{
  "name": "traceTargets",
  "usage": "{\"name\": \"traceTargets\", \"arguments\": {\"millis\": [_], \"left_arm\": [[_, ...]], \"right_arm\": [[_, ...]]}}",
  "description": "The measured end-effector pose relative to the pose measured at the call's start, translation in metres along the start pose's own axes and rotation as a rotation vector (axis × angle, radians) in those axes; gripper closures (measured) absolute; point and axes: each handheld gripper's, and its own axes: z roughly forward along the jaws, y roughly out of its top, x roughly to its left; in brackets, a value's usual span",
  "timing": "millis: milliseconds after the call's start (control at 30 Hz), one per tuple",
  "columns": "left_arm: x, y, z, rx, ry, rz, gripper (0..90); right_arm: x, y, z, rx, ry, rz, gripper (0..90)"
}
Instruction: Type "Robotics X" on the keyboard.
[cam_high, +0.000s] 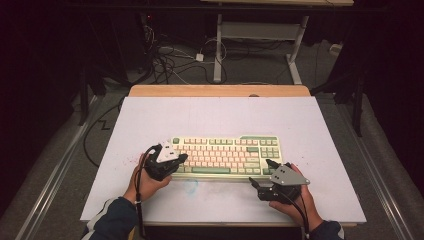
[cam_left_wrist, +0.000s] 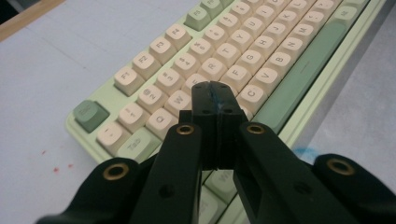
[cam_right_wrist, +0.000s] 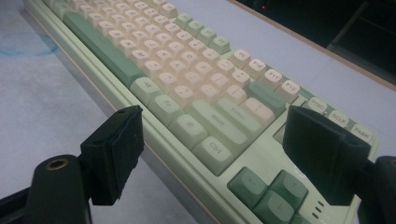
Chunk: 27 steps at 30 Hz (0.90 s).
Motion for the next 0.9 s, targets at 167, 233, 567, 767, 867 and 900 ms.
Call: {"name": "traceTargets", "arguments": {"millis": [167,233,567,767,867,900], "left_arm": [[-0.001,0.0,0.014,0.025,0.007,0.01,86.9],[-0.001,-0.001,0.018,0.038,0.006,0.013,86.7],[0.0,-0.005,0.028,0.06,0.03,0.036,86.2],[0.001,-0.005,0.028,0.064,0.034,0.033,86.4],[0.003,-0.006,0.028,0.077,0.032,0.025,86.7],[0.003,-0.006,0.028,0.076,0.033,0.027,86.6]], "right_arm": [[0.0,0.0,0.0,0.001,0.004,-0.002,21.6],[0.0,-0.001,0.0,0.004,0.009,-0.002,21.6],[0.002,-0.001,0.002,0.014,0.018,-0.011,21.6],[0.002,-0.002,0.003,0.019,0.024,-0.014,21.7],[0.003,-0.002,0.003,0.025,0.025,-0.017,21.7],[0.003,-0.002,0.003,0.025,0.025,-0.019,21.7]]}}
